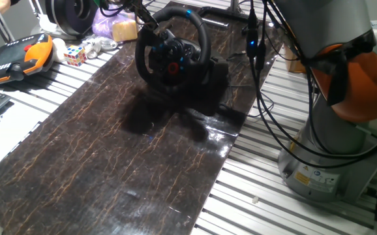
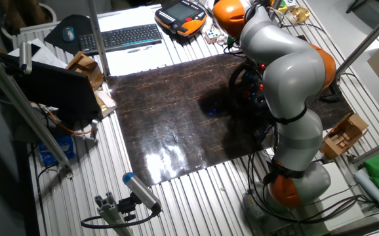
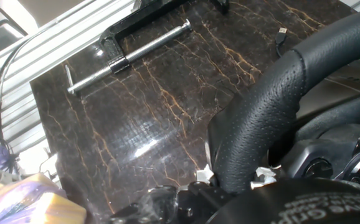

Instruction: Rotate the steering wheel 90 degrees clockwise

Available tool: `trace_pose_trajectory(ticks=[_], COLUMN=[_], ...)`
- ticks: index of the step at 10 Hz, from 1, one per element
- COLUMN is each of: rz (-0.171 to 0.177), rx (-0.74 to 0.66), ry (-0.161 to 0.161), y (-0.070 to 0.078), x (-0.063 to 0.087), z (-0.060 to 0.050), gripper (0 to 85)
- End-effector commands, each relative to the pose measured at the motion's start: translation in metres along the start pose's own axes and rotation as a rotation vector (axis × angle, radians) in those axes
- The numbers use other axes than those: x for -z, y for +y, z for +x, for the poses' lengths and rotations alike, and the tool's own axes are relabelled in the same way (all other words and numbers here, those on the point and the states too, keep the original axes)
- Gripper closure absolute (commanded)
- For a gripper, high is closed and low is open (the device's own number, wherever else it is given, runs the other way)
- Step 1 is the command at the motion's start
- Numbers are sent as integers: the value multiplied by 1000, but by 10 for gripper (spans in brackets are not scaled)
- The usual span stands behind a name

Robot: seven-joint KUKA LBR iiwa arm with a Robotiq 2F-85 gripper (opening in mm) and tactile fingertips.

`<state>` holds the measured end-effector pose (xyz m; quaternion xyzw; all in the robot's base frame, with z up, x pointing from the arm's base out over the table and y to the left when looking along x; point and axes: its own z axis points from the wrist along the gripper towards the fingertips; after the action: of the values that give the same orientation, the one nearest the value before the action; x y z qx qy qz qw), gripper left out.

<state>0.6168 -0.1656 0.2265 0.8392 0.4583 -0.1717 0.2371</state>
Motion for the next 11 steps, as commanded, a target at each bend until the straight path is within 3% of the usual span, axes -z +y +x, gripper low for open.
trace_pose_trajectory(ticks=[1, 11], rz=[-1, 2], rx=[4, 1], ry=[2, 4], y=[0, 0], x=[0, 0], z=[0, 0], gripper=[843, 843])
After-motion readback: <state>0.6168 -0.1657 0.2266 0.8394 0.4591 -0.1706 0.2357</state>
